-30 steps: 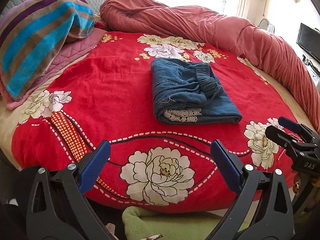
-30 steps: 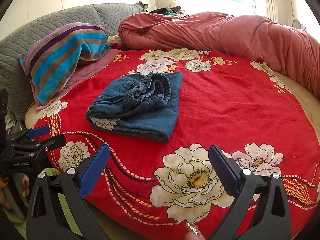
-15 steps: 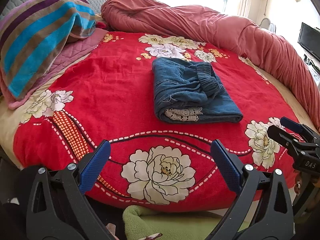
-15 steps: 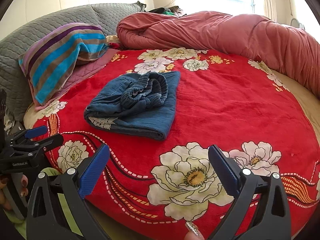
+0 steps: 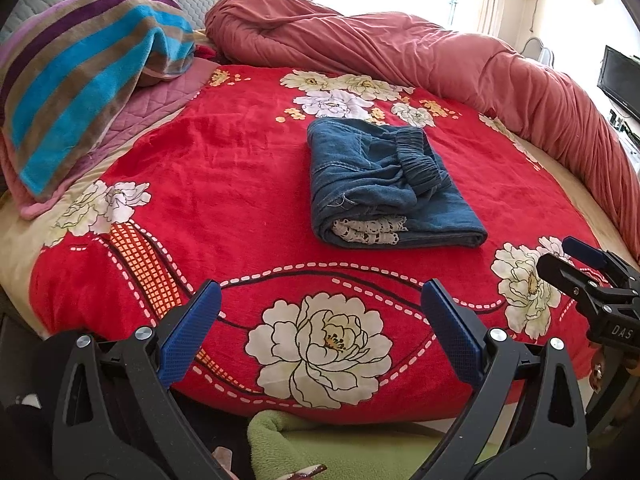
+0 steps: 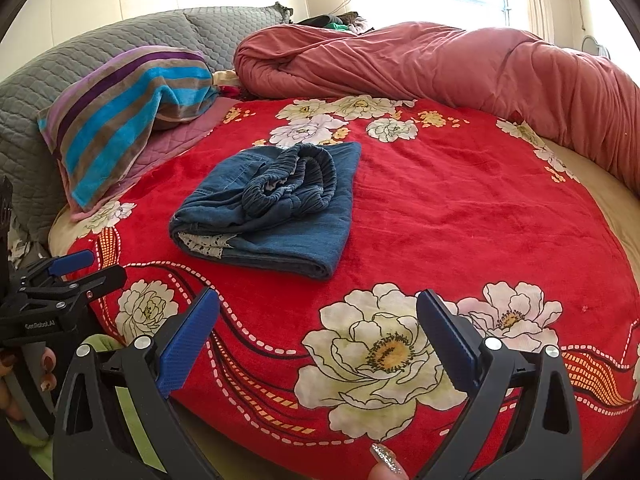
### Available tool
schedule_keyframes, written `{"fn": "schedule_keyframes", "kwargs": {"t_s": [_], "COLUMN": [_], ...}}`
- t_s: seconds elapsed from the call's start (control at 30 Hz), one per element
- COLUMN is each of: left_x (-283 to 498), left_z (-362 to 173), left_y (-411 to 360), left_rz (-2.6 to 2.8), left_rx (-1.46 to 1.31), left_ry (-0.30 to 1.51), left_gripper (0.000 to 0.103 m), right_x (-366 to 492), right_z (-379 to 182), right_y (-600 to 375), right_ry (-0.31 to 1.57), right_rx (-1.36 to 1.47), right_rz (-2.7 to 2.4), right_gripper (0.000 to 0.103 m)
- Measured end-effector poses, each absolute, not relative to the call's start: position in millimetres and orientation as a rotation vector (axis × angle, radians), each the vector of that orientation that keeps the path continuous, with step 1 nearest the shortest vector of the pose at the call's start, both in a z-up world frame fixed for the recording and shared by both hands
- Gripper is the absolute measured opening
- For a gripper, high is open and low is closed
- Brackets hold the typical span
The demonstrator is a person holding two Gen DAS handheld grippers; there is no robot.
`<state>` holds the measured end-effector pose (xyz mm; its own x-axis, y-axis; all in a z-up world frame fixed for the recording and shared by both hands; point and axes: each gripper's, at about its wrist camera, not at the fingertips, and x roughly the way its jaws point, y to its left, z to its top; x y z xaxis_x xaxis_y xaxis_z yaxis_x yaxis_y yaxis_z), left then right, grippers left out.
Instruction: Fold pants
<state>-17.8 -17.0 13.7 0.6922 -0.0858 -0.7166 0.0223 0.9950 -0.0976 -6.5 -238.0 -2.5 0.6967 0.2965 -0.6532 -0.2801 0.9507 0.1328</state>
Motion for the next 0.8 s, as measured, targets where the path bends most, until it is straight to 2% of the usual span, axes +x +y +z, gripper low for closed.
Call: {"fn": "schedule_keyframes", "kwargs": {"t_s": [0.8], "left_x": [-16.6], "left_z": [13.1], "left_y": [-17.1], "left_rz": [-0.074], "left_rx": [-0.081], "left_ry": [0.808], "left_gripper": [0.094], "right_x": [-5.3], "right_z": [-6.6], "right_y": [-242.1], "right_ry": [0.745], "right_rx": [0.025], "right_rz": [0.321], "right_gripper": [0.098]}}
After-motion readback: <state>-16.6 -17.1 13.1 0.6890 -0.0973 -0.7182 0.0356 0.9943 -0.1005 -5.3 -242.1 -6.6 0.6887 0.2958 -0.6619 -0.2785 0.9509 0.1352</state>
